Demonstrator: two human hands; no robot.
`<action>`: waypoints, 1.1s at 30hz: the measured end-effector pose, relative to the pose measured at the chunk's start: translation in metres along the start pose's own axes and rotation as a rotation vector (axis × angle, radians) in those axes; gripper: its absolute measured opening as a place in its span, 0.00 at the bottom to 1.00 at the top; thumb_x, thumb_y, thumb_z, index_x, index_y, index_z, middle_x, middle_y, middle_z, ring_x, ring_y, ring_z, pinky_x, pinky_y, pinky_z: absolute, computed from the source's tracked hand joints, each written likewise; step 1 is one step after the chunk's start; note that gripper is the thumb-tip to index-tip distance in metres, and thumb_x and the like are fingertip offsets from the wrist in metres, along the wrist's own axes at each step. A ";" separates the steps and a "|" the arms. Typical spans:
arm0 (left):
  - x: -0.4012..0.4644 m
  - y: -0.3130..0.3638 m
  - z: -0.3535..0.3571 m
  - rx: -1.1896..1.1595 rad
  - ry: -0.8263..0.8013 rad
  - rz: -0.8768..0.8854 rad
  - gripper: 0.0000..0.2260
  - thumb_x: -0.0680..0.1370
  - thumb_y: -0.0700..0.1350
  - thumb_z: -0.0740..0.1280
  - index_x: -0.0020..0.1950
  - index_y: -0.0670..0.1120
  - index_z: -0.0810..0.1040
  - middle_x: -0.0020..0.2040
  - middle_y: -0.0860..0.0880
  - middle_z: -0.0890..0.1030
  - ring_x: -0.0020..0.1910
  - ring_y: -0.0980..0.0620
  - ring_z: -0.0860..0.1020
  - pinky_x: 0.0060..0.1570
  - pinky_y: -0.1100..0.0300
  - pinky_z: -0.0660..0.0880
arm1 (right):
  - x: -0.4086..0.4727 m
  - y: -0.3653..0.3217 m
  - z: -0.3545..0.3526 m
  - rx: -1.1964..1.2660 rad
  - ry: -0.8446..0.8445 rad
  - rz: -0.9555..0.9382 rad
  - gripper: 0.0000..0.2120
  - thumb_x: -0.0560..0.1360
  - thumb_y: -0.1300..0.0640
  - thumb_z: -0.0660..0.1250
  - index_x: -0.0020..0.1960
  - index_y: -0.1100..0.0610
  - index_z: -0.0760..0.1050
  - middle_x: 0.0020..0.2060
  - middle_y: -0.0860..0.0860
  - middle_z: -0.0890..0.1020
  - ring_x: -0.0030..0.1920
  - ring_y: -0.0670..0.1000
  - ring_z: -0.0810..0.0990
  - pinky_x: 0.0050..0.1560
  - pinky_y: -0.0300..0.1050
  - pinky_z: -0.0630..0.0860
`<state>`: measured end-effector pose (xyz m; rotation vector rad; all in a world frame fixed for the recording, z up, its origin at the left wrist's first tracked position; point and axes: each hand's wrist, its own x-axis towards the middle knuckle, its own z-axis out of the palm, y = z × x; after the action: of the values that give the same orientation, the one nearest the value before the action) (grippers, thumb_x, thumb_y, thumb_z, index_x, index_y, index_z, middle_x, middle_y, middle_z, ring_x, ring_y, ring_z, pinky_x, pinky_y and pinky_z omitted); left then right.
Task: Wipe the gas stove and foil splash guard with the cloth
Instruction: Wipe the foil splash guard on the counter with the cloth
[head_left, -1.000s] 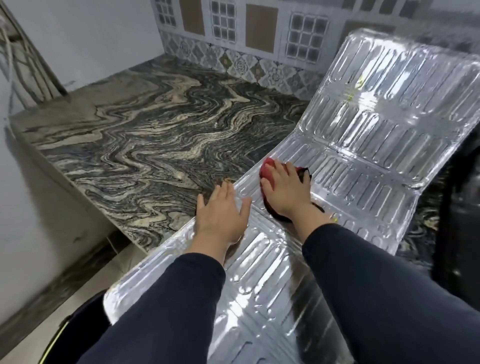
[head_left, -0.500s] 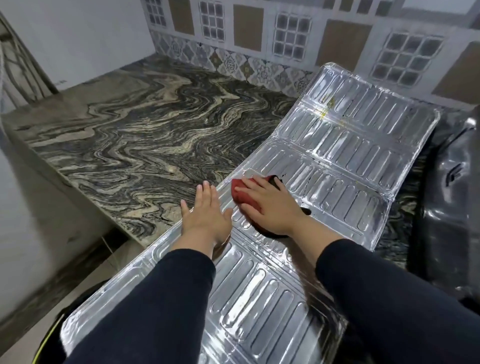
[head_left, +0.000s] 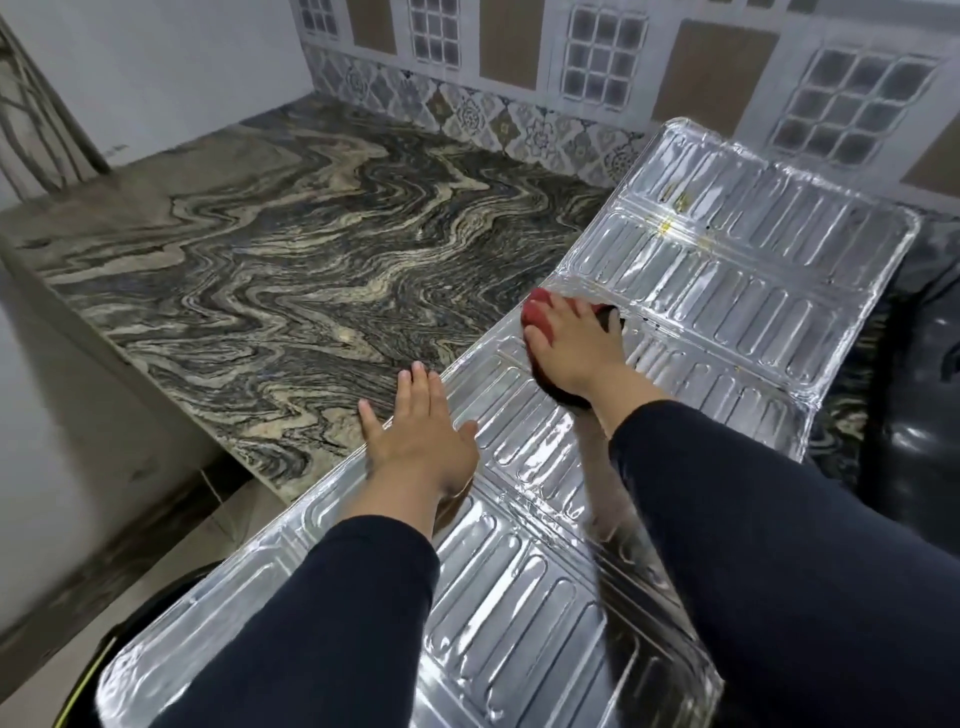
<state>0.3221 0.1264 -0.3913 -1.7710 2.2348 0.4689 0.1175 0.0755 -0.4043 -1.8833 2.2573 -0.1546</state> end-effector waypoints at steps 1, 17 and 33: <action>0.000 0.001 -0.001 -0.006 -0.008 -0.005 0.31 0.81 0.58 0.43 0.76 0.45 0.33 0.76 0.49 0.30 0.75 0.50 0.31 0.70 0.36 0.33 | -0.014 -0.010 0.004 0.007 0.005 -0.045 0.26 0.80 0.40 0.43 0.76 0.45 0.53 0.78 0.44 0.52 0.78 0.51 0.47 0.74 0.64 0.41; -0.006 0.005 -0.007 -0.015 -0.040 -0.024 0.31 0.82 0.57 0.44 0.77 0.45 0.34 0.76 0.48 0.30 0.76 0.50 0.32 0.70 0.34 0.34 | -0.160 0.058 -0.001 -0.041 0.052 0.115 0.27 0.79 0.37 0.43 0.76 0.43 0.51 0.78 0.43 0.51 0.78 0.49 0.46 0.75 0.60 0.39; 0.016 0.049 -0.009 -0.024 0.060 0.098 0.40 0.77 0.67 0.45 0.77 0.42 0.38 0.78 0.45 0.36 0.77 0.48 0.37 0.72 0.37 0.38 | -0.171 0.035 0.005 0.049 0.024 0.084 0.27 0.79 0.37 0.43 0.77 0.42 0.49 0.78 0.43 0.47 0.77 0.47 0.41 0.75 0.58 0.36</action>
<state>0.2708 0.1188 -0.3842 -1.7152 2.3750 0.4698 0.1138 0.2498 -0.4019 -1.7679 2.3220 -0.2181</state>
